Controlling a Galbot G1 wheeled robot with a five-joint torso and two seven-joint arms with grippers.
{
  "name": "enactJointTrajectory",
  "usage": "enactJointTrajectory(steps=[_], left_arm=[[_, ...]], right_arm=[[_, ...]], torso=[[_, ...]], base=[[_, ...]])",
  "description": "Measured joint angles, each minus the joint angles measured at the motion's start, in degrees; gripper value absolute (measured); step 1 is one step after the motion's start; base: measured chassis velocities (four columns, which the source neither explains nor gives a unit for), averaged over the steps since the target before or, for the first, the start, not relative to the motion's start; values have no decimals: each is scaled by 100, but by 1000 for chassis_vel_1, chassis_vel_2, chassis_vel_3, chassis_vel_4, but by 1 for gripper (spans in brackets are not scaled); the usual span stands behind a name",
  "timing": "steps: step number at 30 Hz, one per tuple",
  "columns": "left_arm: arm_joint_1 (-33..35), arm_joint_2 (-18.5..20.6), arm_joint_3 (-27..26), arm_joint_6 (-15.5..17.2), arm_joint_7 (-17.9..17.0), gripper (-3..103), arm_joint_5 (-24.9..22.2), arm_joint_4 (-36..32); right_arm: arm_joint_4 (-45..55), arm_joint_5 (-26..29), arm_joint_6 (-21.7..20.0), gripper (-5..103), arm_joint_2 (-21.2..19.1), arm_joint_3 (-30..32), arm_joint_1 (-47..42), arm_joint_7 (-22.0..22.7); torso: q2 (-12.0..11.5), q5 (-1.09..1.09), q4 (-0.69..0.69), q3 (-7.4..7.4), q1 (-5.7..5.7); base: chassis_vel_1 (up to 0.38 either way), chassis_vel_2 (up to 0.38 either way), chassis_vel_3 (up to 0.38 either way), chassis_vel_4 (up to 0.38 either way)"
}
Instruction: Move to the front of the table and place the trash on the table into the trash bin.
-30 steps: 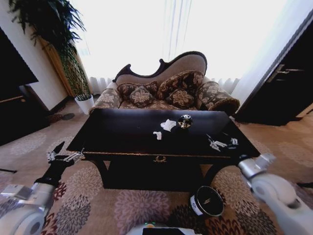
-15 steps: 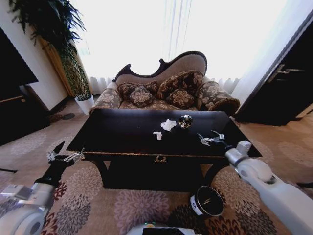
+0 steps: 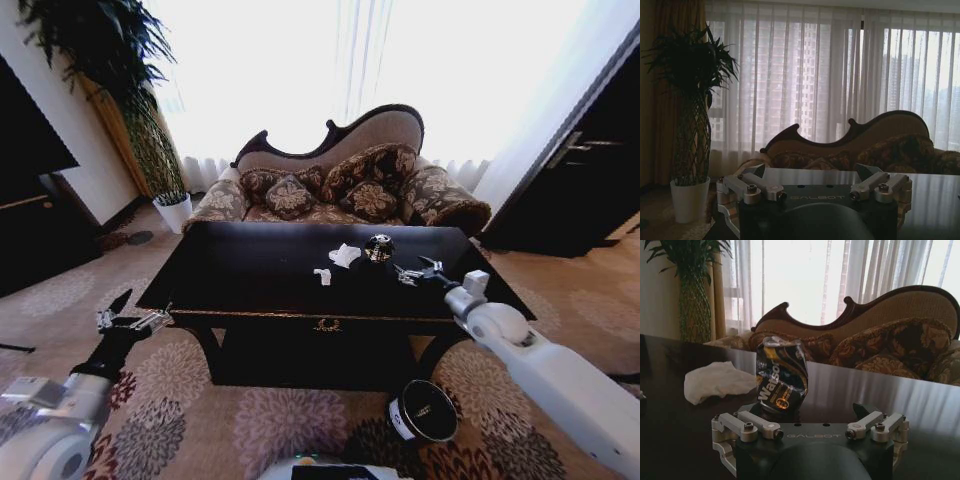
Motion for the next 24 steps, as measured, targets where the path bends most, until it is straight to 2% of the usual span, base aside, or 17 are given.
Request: enactJointTrajectory(steps=[11, 24], left_arm=[[0, 0, 0, 0, 0, 100, 0, 0], [0, 0, 0, 0, 0, 100, 0, 0]], right_arm=[[-626, -81, 15, 100, 26, -1014, 1201, -28], [-961, -257, 35, 100, 174, -1563, 1804, -198]], torso=[[0, 0, 1, 0, 0], [1, -1, 1, 0, 0]], base=[[0, 0, 0, 0], [0, 0, 0, 0]])
